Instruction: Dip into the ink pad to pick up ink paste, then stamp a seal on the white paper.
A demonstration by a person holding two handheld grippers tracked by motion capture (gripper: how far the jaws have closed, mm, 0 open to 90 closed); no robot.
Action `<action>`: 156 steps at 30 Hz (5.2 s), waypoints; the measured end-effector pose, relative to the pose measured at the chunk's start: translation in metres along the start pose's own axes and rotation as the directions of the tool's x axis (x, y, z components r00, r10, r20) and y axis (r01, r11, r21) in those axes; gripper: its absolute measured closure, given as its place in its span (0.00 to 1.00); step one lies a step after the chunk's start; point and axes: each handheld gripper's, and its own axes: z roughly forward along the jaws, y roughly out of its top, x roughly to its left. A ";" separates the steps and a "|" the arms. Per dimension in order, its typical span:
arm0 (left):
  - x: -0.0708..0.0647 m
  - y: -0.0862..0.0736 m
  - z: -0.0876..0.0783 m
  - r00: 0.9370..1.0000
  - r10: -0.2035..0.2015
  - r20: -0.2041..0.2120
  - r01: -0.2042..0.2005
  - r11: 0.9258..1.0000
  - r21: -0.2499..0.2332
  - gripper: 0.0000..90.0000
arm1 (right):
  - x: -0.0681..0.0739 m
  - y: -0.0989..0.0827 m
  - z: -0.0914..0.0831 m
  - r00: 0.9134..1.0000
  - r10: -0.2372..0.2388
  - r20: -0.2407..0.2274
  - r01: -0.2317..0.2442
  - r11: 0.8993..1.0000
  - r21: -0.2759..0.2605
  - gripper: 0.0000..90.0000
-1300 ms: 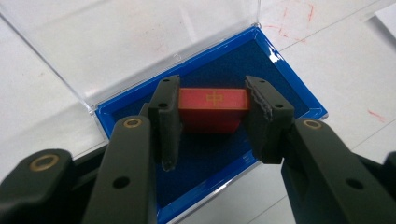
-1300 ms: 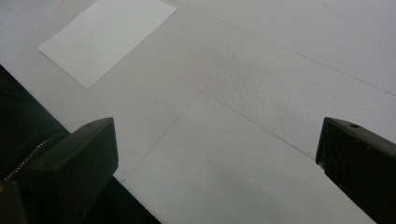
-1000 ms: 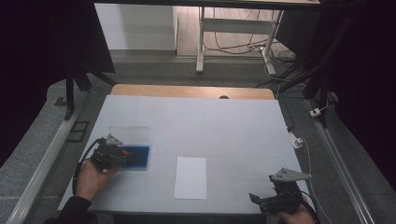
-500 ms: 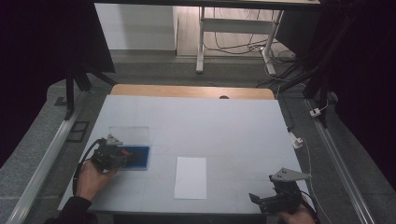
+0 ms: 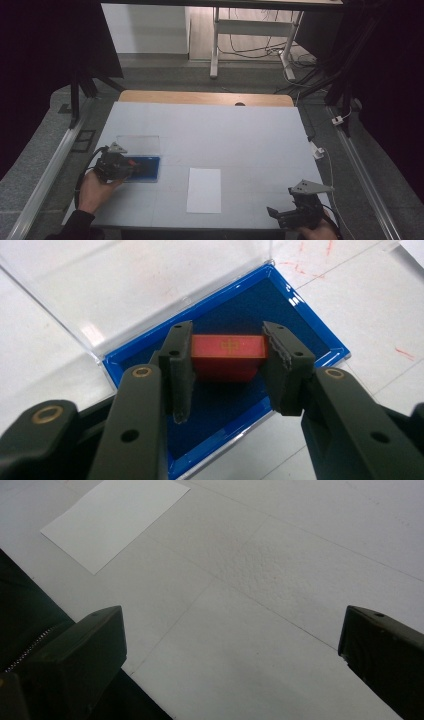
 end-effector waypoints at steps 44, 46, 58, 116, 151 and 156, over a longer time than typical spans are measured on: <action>-0.061 0.040 -0.017 0.968 0.123 0.218 -0.103 0.990 -0.100 0.65 | -0.001 0.000 -0.001 1.000 0.001 0.001 -0.001 1.000 -0.004 0.00; -0.064 0.041 -0.016 0.965 0.129 0.226 -0.108 0.989 -0.103 0.65 | -0.001 0.000 -0.001 1.000 0.002 0.000 -0.002 1.000 -0.004 0.00; -0.077 0.050 -0.013 0.952 0.164 0.258 -0.140 0.984 -0.110 0.65 | -0.001 0.000 0.000 1.000 0.004 0.000 -0.004 1.000 -0.001 0.00; -0.165 0.077 0.055 0.866 0.365 0.342 -0.368 0.928 -0.059 0.65 | -0.004 -0.001 -0.003 0.999 0.028 -0.021 -0.029 0.999 -0.023 0.00; -0.177 0.059 0.070 0.885 0.363 0.292 -0.356 0.931 -0.080 0.66 | -0.002 0.000 -0.001 1.000 0.009 -0.015 -0.009 1.000 -0.005 0.00; -0.172 0.060 0.072 0.881 0.343 0.325 -0.336 0.939 -0.079 0.66 | -0.002 0.000 -0.001 1.000 0.008 -0.014 -0.008 1.000 -0.002 0.00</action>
